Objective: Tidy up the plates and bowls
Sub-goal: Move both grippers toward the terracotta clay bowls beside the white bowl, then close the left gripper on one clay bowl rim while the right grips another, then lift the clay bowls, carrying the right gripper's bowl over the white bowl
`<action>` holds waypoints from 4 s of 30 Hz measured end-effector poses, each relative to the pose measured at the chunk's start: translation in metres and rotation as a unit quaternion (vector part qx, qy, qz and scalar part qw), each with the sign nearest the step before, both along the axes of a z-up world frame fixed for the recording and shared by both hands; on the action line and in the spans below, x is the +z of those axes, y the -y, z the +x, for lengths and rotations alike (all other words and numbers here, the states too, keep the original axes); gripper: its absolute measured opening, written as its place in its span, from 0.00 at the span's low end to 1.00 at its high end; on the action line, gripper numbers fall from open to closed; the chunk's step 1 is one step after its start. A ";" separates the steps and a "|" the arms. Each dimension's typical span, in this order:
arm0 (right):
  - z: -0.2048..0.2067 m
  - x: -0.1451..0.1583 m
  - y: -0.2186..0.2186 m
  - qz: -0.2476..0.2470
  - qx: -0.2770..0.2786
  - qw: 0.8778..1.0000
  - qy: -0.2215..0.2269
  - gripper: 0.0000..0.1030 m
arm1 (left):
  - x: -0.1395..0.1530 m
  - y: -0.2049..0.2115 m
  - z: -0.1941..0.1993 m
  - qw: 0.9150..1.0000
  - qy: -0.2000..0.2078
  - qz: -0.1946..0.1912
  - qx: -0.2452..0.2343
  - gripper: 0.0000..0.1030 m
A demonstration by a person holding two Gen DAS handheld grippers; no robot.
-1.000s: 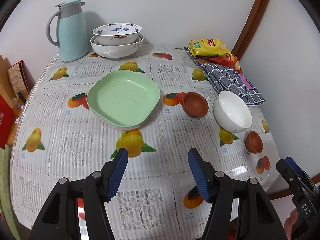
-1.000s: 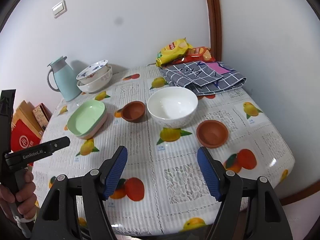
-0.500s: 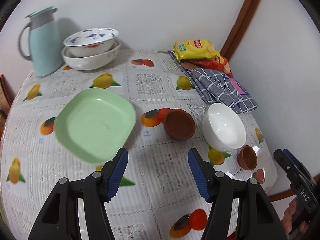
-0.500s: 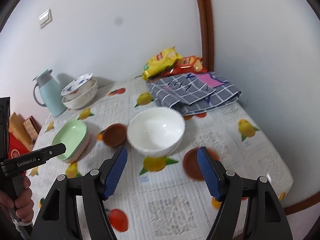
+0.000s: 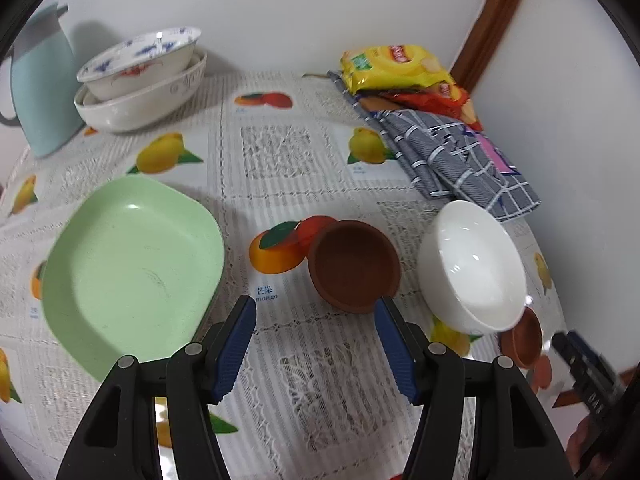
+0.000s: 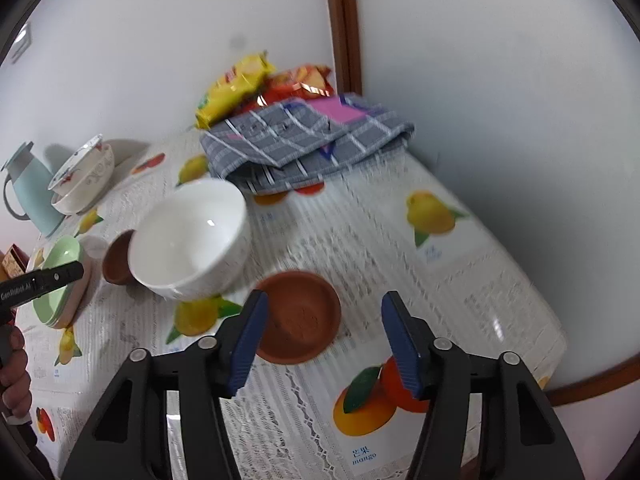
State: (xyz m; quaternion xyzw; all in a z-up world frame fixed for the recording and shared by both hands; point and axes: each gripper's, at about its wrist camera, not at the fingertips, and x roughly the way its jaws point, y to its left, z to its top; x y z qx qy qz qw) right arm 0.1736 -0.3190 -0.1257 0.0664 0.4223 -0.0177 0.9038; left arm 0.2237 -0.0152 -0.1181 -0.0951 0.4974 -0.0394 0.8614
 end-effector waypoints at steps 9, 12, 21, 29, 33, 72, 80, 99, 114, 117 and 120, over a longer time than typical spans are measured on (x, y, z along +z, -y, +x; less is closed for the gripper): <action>0.014 -0.033 0.006 0.014 0.010 0.999 -0.029 0.45 | -0.024 0.001 0.022 1.000 -0.007 -0.007 0.017 0.57; 0.020 -0.041 0.007 0.014 0.008 0.999 -0.036 0.45 | -0.030 0.004 0.030 1.000 -0.012 -0.003 0.015 0.57; 0.032 -0.054 0.008 0.020 0.011 0.998 -0.052 0.45 | -0.037 0.011 0.047 1.000 -0.013 0.027 0.009 0.57; 0.036 -0.056 0.004 0.007 0.015 0.999 -0.046 0.49 | -0.042 0.020 0.057 0.998 -0.024 0.058 -0.003 0.57; 0.037 -0.057 0.005 0.009 0.011 0.999 -0.038 0.49 | -0.042 0.023 0.059 0.998 -0.022 0.065 -0.009 0.57; 0.012 -0.021 -0.021 0.044 0.011 0.999 0.001 0.10 | -0.003 -0.015 0.002 1.000 0.012 -0.016 -0.009 0.09; 0.003 -0.005 -0.027 0.044 0.011 0.999 0.012 0.10 | 0.008 -0.024 -0.011 1.000 0.020 -0.016 0.001 0.09; -0.011 0.036 -0.046 0.039 0.010 0.998 0.045 0.10 | 0.049 -0.053 -0.033 0.998 0.053 -0.016 0.018 0.09; 0.005 0.048 -0.059 0.030 0.017 0.998 0.051 0.10 | 0.061 -0.071 -0.034 0.997 0.061 -0.010 0.036 0.09; 0.011 0.047 -0.061 0.028 0.019 0.998 0.050 0.10 | 0.061 -0.074 -0.029 0.997 0.059 -0.009 0.041 0.09; 0.018 0.047 -0.062 0.025 0.023 0.998 0.050 0.10 | 0.064 -0.076 -0.024 0.997 0.060 -0.006 0.044 0.09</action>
